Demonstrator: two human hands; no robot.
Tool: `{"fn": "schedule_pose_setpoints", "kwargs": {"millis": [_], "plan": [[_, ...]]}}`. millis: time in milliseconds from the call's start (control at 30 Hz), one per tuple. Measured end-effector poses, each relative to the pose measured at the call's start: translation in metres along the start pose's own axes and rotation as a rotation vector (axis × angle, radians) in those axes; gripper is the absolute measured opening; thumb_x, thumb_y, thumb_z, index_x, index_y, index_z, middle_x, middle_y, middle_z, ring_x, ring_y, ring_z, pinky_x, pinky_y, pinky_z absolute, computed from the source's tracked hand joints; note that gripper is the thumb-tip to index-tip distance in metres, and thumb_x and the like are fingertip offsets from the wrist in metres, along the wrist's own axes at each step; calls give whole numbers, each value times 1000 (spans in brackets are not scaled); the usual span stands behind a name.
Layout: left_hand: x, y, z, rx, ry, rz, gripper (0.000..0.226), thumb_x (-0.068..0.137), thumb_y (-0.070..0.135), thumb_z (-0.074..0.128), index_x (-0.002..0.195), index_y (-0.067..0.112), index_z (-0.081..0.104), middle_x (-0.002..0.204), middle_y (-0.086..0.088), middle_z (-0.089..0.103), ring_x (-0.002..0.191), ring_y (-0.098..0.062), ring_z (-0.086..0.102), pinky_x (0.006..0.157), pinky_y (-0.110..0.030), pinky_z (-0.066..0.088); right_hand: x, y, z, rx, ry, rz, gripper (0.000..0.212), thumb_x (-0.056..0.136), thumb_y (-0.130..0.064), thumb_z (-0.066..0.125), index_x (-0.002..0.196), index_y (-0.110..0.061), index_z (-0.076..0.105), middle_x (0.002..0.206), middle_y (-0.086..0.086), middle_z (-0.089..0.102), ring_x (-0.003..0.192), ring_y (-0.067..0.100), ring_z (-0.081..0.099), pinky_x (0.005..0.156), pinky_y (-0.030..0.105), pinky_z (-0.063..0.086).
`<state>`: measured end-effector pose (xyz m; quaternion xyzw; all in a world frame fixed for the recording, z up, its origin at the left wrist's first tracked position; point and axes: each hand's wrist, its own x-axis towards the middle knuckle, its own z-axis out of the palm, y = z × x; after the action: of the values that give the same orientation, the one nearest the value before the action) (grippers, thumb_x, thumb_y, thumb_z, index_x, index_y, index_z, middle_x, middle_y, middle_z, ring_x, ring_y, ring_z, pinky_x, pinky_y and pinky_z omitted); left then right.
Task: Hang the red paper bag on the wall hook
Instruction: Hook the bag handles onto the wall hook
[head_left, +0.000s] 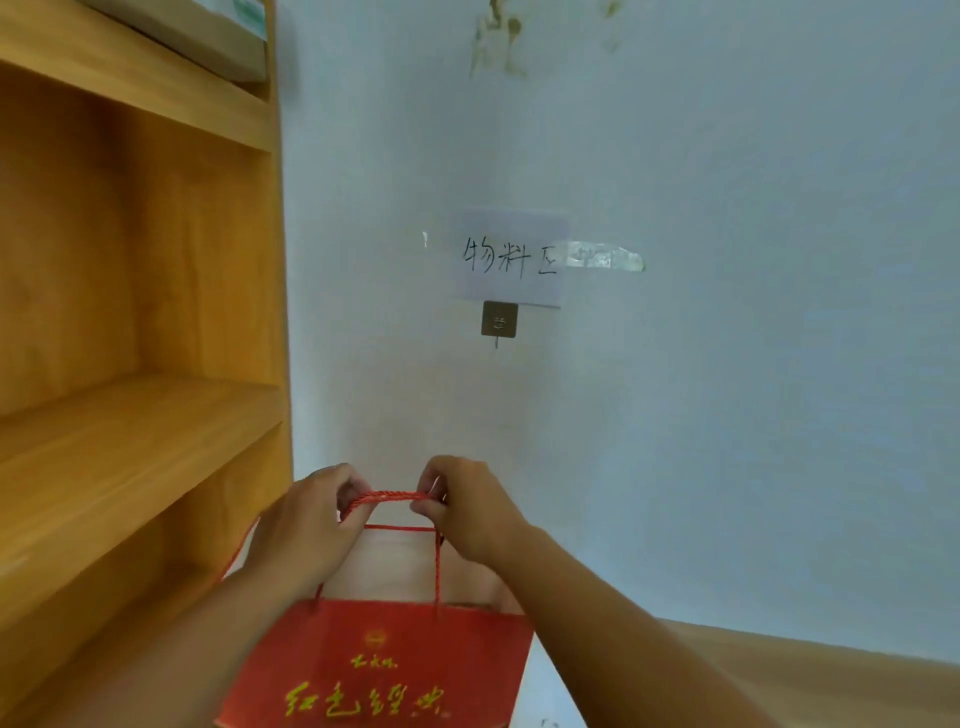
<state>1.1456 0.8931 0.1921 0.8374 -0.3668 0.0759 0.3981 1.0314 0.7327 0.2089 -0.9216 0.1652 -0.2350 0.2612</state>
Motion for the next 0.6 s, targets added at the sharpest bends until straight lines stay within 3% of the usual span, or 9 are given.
{"fn": "schedule_pose_setpoints", "kwargs": {"millis": [100,300,500,600], "plan": [[38,12,23,-112,-55,0,11,89,29,75,83,30,67,78,10,72,77,-10,68,69,-39,60,25,21,-11,27,75,43,11,87,-17,79,86,-11,70,80,10,73,71,24,73,72,44,62],[101,51,70,-382,-183,8,7,90,28,76,91,22,73,81,1,76,80,-15,72,66,-24,51,66,62,-43,155,210,146,14,88,-14,81,83,-7,70,73,14,75,56,16,75,59,40,65],[166,69,87,-569,-347,35,13,84,29,82,96,26,78,91,1,79,83,-11,76,75,-23,55,111,99,-73,179,273,219,15,85,-16,84,83,-7,73,72,12,76,56,14,76,61,48,65],[202,66,99,-569,-343,53,13,85,29,81,98,24,81,89,-1,81,81,-11,76,78,-24,56,134,113,-83,183,258,199,15,82,-16,87,83,-8,75,73,10,77,62,16,76,65,43,66]]}}
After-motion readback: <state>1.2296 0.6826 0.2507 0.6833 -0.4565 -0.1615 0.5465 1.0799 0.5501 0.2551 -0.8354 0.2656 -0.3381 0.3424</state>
